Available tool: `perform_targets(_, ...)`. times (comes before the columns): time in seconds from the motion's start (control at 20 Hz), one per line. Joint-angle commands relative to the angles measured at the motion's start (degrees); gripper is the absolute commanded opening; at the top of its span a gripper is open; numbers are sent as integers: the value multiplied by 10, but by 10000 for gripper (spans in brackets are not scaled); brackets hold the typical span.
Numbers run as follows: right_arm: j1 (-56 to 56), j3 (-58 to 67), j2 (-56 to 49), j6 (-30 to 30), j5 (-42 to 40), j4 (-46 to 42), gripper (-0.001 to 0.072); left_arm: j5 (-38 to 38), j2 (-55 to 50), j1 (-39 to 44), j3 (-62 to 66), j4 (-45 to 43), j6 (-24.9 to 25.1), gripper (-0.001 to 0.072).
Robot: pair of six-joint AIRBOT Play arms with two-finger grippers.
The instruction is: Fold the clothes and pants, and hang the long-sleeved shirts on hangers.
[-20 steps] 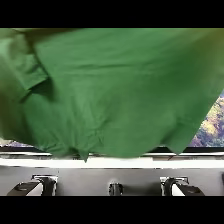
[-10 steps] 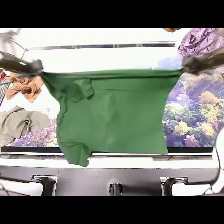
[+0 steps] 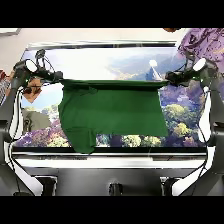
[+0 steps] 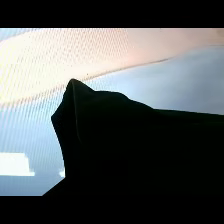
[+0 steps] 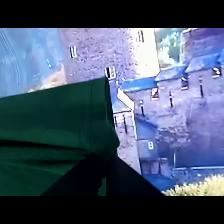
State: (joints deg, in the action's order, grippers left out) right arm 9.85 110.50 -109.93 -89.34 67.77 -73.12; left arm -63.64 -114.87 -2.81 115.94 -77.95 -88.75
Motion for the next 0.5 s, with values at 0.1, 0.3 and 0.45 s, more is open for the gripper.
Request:
perform_targets(0.1,-23,0,-20,-3,101,-15,30,-127,-10,-1,4,-6,18,21)
perform_targets(0.3,-45,0,-40,-30,163,-58,31,-220,-10,-1,-14,-17,17,21)
perform_targets(0.45,-53,0,-48,-33,174,-57,31,-257,-12,3,-28,-16,17,22)
